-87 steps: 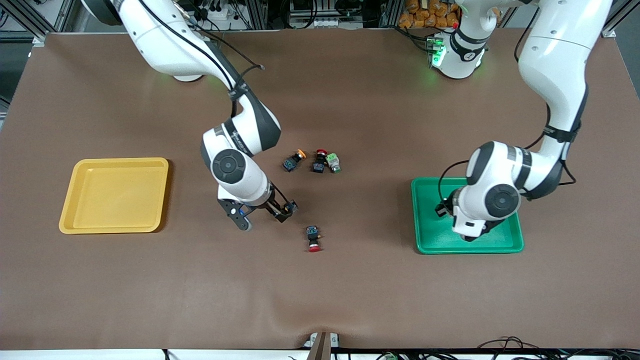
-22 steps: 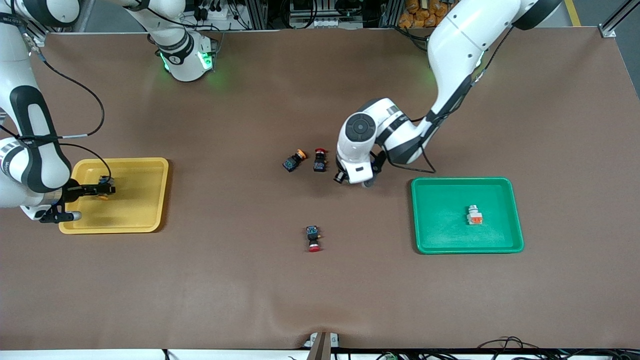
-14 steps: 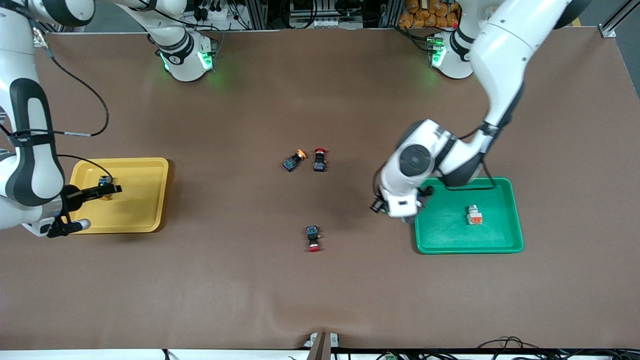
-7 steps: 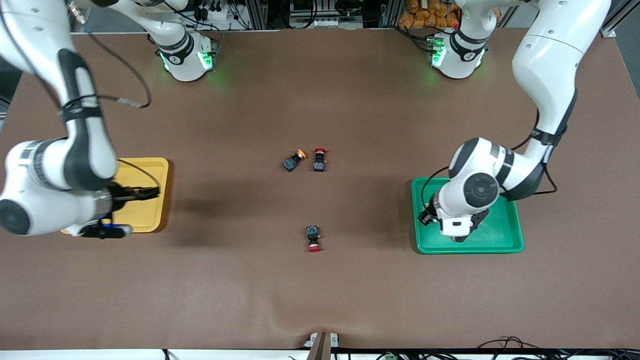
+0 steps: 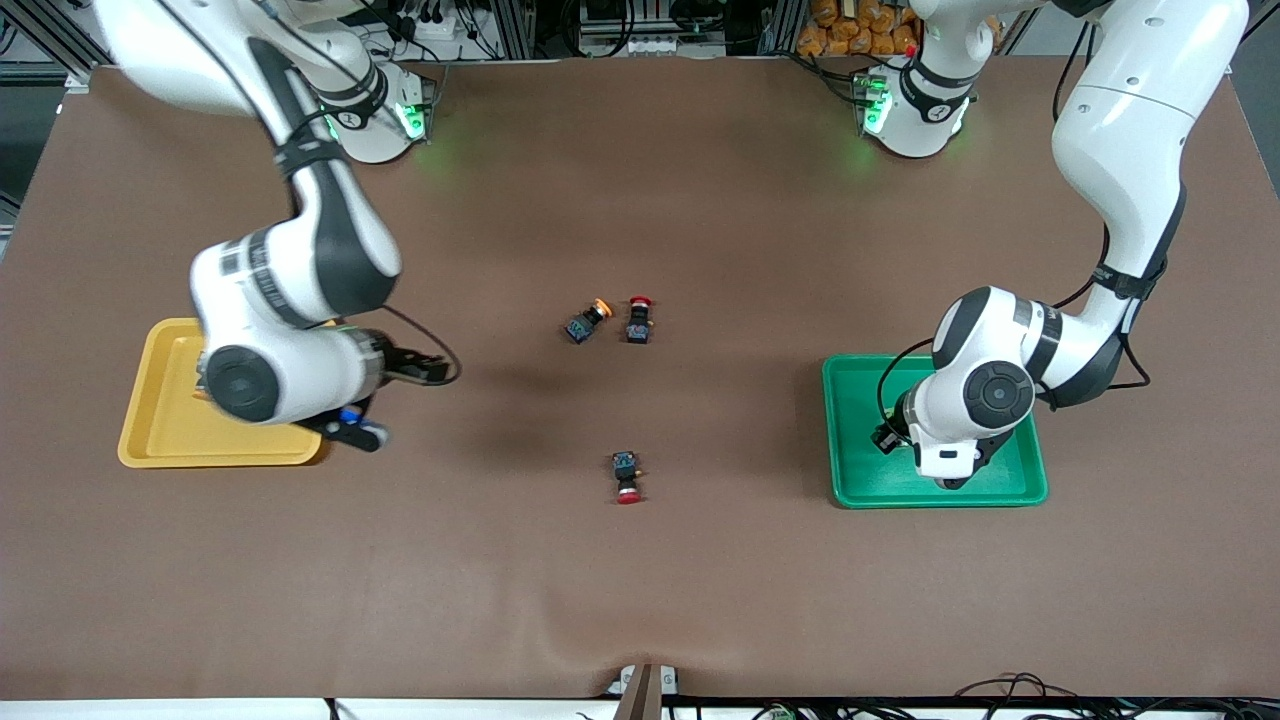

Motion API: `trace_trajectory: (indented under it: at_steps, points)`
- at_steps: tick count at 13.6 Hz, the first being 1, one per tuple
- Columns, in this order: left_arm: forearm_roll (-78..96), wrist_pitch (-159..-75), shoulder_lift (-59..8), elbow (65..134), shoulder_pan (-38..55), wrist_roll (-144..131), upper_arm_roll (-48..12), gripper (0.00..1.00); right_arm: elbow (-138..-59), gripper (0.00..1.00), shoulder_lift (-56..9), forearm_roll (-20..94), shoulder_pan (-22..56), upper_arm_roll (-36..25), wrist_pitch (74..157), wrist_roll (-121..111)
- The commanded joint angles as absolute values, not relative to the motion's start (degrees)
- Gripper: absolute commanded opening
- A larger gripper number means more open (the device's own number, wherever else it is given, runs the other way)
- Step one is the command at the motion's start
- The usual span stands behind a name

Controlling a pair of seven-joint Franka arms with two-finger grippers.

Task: Place green and yellow buttons in trays
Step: 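Release the yellow button in the yellow tray while the left gripper carries green switch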

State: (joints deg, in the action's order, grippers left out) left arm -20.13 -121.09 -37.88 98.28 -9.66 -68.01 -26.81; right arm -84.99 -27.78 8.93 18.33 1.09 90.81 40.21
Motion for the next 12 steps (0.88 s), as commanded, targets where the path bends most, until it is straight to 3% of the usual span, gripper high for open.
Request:
trace_trajectory:
  at_steps: [1, 4, 8, 12]
  points:
    - [-21.36, -120.41, -37.27, 98.35, -9.93, -66.8, -27.42, 1.0, -95.77, 1.0, -20.84, 12.55, 21.7, 0.35, 97.53, 43.77]
    - [-21.36, -120.32, -34.56, 97.82, -9.84, -67.15, -27.51, 1.0, -100.45, 1.0, -19.78, 13.18, 28.1, 0.18, 104.3, 46.73]
    - [-21.36, -119.89, -27.44, 97.47, -9.84, -62.53, -27.86, 1.0, -107.64, 1.0, -20.57, 12.48, 35.41, 0.18, 119.84, 59.41]
    - [-19.69, -110.6, -22.25, 92.56, -12.3, -46.26, -28.73, 1.0, -110.74, 1.0, -23.02, 12.22, 39.46, 0.18, 128.57, 60.63]
